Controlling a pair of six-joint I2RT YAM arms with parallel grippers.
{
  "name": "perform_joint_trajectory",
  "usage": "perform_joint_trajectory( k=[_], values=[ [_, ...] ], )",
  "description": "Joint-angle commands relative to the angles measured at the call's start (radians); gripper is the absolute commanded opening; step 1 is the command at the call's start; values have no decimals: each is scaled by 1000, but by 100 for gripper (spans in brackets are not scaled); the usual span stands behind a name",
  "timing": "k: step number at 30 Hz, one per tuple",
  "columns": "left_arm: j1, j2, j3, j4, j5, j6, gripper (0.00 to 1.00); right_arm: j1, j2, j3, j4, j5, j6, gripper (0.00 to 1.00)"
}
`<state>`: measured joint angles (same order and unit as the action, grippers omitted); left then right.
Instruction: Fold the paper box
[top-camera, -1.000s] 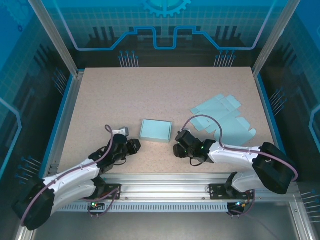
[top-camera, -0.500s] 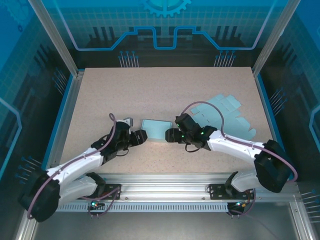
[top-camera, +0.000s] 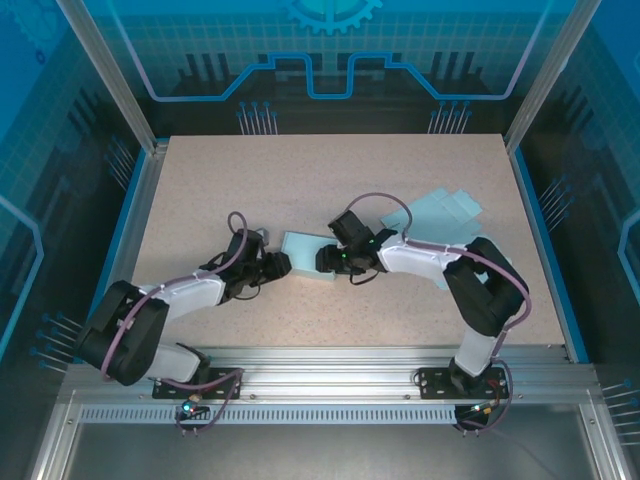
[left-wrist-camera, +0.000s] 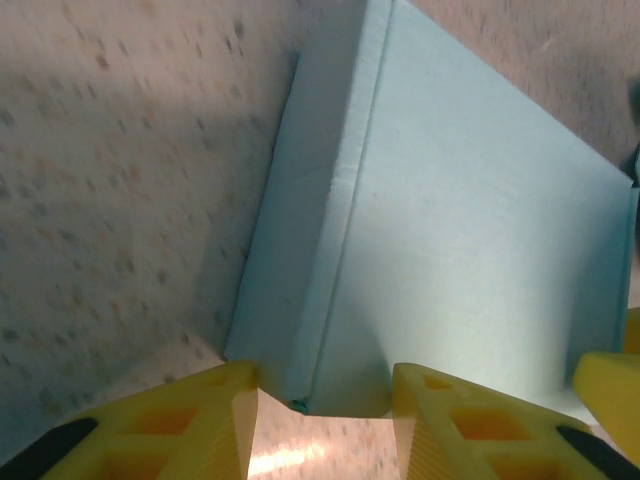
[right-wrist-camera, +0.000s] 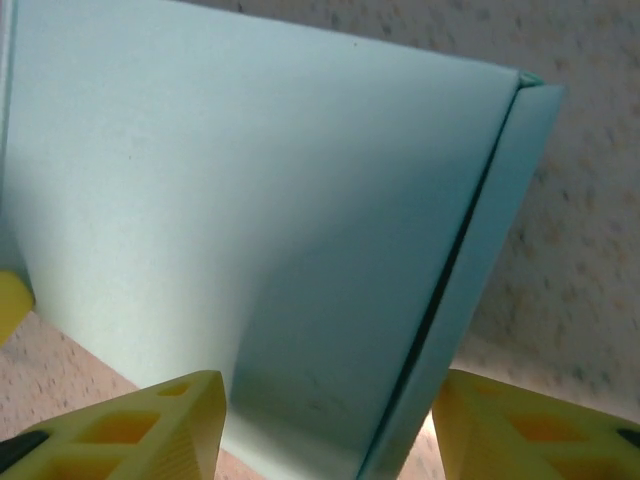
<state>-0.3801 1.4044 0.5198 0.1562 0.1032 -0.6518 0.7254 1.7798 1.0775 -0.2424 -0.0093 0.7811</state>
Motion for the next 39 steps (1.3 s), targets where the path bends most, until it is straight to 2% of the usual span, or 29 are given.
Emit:
perform_joint_trajectory(
  k=[1, 6, 13, 17, 20, 23, 26, 28, 29, 30, 31, 34, 39],
  values=[
    [57, 64, 32, 91, 27, 18, 37, -32, 89, 113, -15, -40, -59, 57],
    [166, 187, 94, 168, 45, 8, 33, -72, 263, 338, -68, -99, -149, 55],
    [272, 323, 218, 218, 59, 0, 33, -110, 494, 676, -171, -165, -205, 54],
    [297, 342, 252, 212, 57, 2, 35, -123, 554, 784, -212, -175, -212, 58],
    [303, 327, 236, 214, 55, -11, 40, -139, 578, 827, -249, -173, -220, 64],
    [304, 280, 205, 215, 59, -23, 51, -166, 536, 822, -280, -160, -240, 69],
    [303, 197, 167, 198, 58, -26, 64, -202, 426, 761, -299, -135, -261, 75],
    [302, 131, 155, 156, 56, -20, 75, -228, 331, 683, -294, -101, -277, 84],
    [302, 100, 151, 137, 57, -20, 82, -246, 277, 631, -292, -71, -284, 95],
    [299, 70, 149, 119, 68, -19, 92, -266, 224, 581, -292, -40, -296, 100],
    [296, 47, 150, 99, 79, -19, 98, -287, 179, 540, -298, -15, -305, 100],
    [268, -19, 157, 40, 85, -4, 99, -381, 53, 414, -325, 36, -324, 100],
    [189, -110, 152, -2, 20, 17, 99, -586, -93, 270, -374, 77, -376, 100]
  ],
)
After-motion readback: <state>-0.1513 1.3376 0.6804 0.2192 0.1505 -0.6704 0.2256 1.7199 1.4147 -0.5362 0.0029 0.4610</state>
